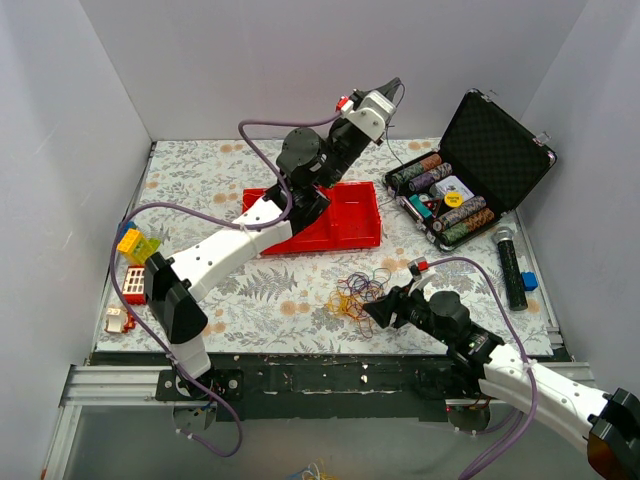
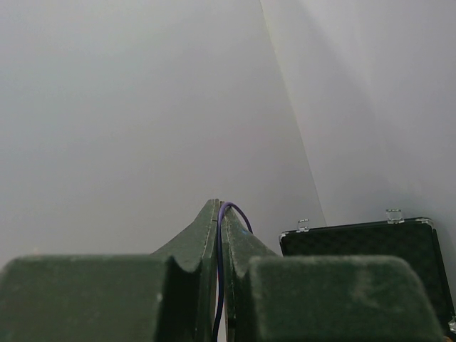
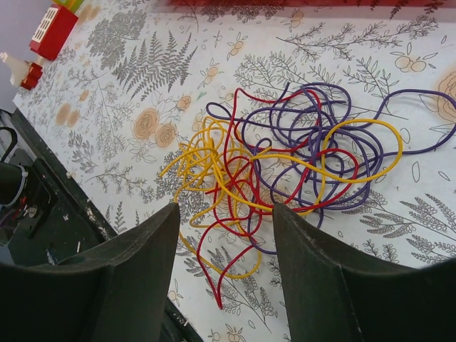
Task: Untangle the cables
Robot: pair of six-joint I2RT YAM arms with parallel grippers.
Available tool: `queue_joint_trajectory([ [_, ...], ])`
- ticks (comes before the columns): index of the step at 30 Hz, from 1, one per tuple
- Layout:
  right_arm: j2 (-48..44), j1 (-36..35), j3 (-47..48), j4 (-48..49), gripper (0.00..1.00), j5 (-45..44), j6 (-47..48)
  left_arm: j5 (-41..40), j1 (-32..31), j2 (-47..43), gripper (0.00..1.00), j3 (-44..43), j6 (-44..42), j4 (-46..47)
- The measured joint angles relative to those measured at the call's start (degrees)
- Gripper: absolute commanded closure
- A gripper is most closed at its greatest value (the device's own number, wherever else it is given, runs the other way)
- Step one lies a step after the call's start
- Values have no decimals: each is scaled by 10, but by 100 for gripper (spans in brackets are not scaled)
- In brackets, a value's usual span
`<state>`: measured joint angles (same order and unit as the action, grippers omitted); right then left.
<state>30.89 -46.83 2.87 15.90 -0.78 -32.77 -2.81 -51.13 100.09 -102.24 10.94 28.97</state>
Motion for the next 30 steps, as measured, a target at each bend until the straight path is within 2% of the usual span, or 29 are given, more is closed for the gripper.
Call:
queue_joint_trajectory([
  [15, 6, 0, 0, -11, 39, -4, 0, 0, 60, 38, 100, -45, 0, 10],
  [30, -3, 0, 0, -25, 40, -7, 0, 4, 76, 73, 100, -58, -15, 20],
])
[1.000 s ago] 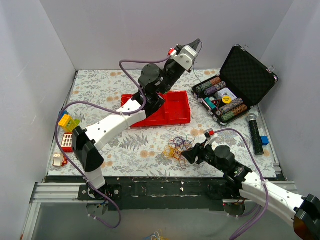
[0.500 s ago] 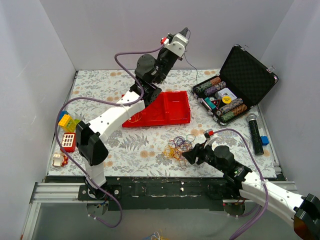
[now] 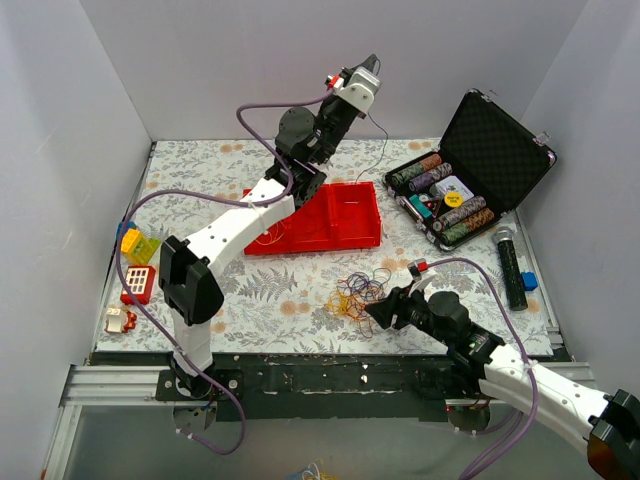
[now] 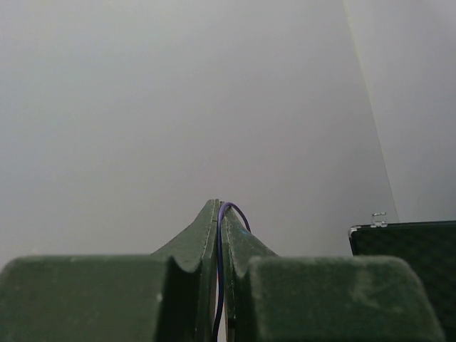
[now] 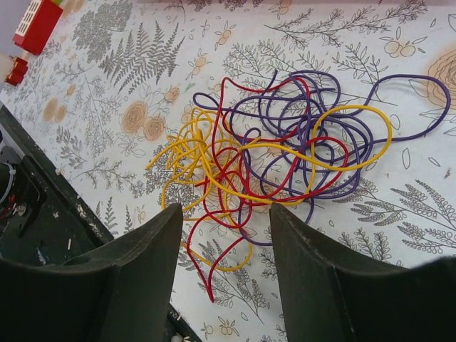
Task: Untangle the cables
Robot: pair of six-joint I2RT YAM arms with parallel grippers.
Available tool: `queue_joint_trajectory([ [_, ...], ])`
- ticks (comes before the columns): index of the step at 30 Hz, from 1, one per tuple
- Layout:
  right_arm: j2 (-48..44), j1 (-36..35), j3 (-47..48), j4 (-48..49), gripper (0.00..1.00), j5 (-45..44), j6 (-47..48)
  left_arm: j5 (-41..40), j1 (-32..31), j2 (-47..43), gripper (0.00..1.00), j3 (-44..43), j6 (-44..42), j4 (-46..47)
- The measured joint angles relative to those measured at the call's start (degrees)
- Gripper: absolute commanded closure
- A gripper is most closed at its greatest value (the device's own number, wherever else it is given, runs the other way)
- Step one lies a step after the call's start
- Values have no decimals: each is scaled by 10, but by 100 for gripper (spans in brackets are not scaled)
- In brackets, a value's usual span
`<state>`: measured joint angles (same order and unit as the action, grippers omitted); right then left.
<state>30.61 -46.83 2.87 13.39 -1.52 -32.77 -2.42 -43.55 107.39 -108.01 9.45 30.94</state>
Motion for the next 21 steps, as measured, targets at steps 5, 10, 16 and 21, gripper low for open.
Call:
queue_joint_trajectory([
  [5, 5, 0, 0, 0, 41, 0, 0, -2, 9, 28, 100, -24, -7, 8],
  [10, 2, 0, 0, -1, 41, 0, 0, -4, 11, 38, 100, -3, -16, 11],
  [16, -3, 0, 0, -1, 41, 0, 0, -6, 13, 34, 100, 105, -42, 25],
  [21, -3, 0, 0, -3, 41, 0, 0, -17, 23, 36, 100, 169, -54, 17],
])
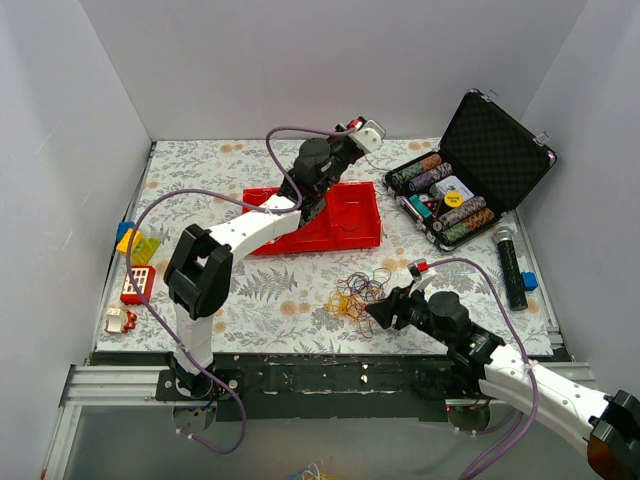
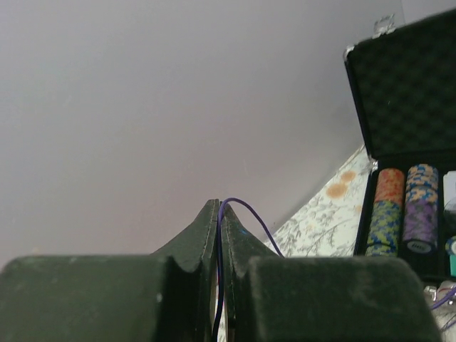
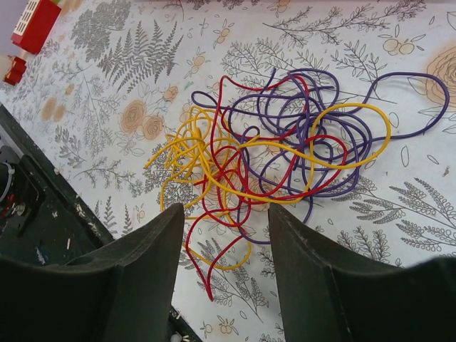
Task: Untangle the cables
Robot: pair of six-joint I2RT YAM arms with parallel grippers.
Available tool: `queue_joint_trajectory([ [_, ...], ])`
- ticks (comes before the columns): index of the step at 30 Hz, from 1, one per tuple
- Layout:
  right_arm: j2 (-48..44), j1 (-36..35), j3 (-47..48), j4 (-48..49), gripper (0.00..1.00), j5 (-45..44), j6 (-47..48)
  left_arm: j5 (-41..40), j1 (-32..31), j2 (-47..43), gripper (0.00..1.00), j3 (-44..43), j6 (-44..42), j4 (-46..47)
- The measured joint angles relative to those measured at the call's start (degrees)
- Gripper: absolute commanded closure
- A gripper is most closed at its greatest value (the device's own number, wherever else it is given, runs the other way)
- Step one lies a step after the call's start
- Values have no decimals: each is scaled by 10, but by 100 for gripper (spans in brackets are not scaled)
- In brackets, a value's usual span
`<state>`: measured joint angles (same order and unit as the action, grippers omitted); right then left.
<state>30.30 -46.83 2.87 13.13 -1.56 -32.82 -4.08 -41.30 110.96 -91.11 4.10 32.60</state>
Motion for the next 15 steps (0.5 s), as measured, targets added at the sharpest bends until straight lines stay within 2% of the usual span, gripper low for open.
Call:
queue_joint_trajectory([
  [8, -5, 0, 0, -4, 41, -2, 0, -10, 31, -49, 100, 94, 3, 9],
  [15, 3, 0, 0, -3, 42, -2, 0, 7, 49, -138, 100, 175, -51, 19],
])
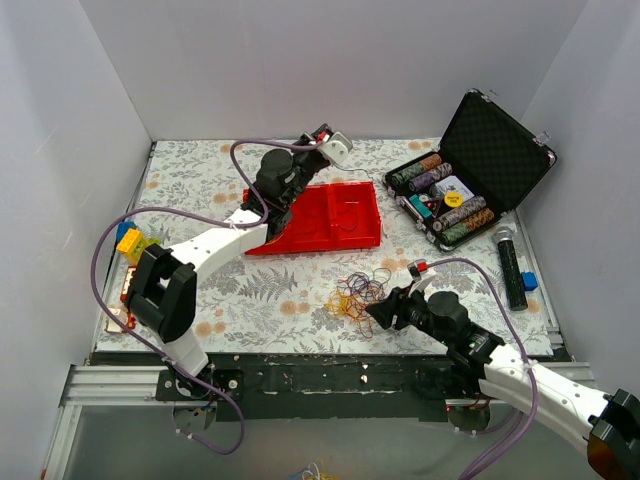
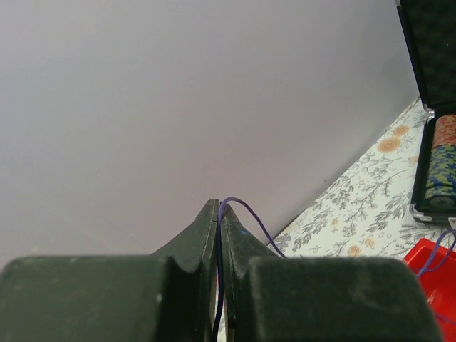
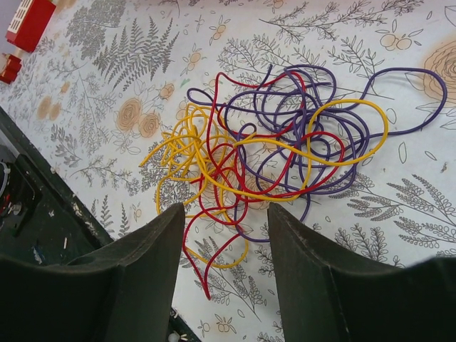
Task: Untangle the cables
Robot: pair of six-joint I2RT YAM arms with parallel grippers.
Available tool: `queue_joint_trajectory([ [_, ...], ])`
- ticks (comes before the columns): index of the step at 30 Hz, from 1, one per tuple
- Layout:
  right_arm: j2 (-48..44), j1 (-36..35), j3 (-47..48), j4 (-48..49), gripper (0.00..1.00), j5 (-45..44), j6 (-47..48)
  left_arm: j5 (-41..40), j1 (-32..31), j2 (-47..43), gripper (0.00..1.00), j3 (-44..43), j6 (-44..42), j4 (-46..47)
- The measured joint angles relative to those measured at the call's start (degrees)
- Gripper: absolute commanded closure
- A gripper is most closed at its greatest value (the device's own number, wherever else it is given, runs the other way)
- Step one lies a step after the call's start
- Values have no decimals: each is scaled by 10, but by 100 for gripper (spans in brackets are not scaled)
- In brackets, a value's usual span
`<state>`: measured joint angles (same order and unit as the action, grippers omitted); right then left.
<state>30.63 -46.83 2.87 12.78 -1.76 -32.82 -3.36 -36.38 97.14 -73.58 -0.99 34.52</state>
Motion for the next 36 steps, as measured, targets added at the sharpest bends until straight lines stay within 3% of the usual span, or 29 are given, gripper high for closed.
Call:
queue_joint_trajectory([
  [7, -10, 0, 0, -9, 42, -2, 0, 28, 14, -29, 100, 26, -48, -70],
  [13, -12, 0, 0, -12, 42, -8, 0, 79, 19, -33, 100, 39, -102, -187],
  [20, -14, 0, 3, -41, 41, -18, 9, 112, 6, -14, 100, 26, -126, -243],
  [27, -4, 0, 78, -73, 29, -50, 36, 125, -9, 12, 100, 22, -157, -275],
  [31, 50, 5, 158, -64, 27, -88, 59, 127, -9, 15, 100, 23, -163, -281],
  [36, 199, 63, 251, -11, 29, -105, 59, 127, -9, 15, 100, 23, -157, -282],
])
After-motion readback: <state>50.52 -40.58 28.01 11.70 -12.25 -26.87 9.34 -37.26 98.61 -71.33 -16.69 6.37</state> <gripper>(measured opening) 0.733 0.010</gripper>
